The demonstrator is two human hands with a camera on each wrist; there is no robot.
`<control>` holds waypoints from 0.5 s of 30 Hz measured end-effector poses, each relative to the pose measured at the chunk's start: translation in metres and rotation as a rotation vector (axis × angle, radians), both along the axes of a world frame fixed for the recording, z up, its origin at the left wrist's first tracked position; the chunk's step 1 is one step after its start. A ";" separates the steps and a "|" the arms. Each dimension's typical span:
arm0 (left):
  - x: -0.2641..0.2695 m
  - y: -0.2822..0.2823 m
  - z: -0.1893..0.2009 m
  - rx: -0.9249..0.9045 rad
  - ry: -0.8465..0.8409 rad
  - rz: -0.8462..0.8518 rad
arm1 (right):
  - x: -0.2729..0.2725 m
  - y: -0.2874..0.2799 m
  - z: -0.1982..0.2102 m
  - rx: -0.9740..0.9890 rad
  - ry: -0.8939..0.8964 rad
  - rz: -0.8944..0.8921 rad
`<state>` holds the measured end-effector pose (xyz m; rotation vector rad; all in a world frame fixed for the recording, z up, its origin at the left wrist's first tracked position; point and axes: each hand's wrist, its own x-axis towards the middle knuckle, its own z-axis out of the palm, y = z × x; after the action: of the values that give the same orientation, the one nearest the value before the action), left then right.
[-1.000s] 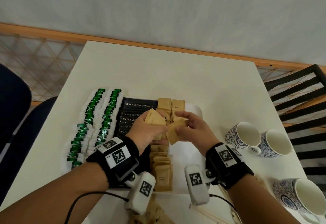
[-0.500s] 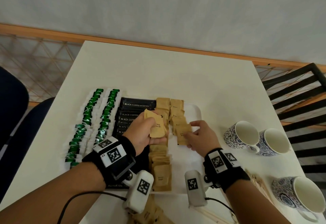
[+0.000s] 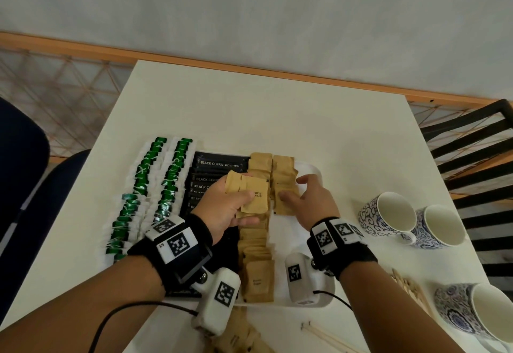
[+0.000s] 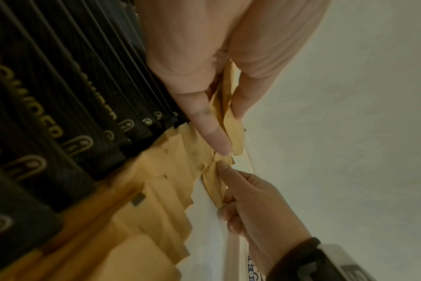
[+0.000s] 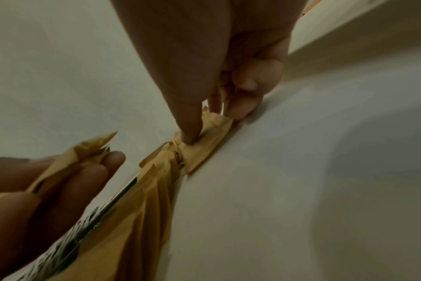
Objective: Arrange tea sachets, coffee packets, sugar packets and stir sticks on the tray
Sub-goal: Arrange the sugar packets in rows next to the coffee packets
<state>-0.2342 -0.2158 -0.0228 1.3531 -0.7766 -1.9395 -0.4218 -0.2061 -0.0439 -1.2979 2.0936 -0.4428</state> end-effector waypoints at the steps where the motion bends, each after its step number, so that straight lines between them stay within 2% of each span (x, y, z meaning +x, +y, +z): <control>1: 0.000 0.000 0.000 -0.001 -0.001 0.000 | 0.000 0.001 0.000 -0.010 -0.007 -0.003; 15: -0.006 0.000 -0.003 0.001 -0.021 -0.002 | -0.003 0.002 -0.005 -0.052 -0.080 0.032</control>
<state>-0.2398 -0.2154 -0.0259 1.3765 -0.7868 -1.9302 -0.4246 -0.2042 -0.0489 -1.3198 2.0041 -0.5297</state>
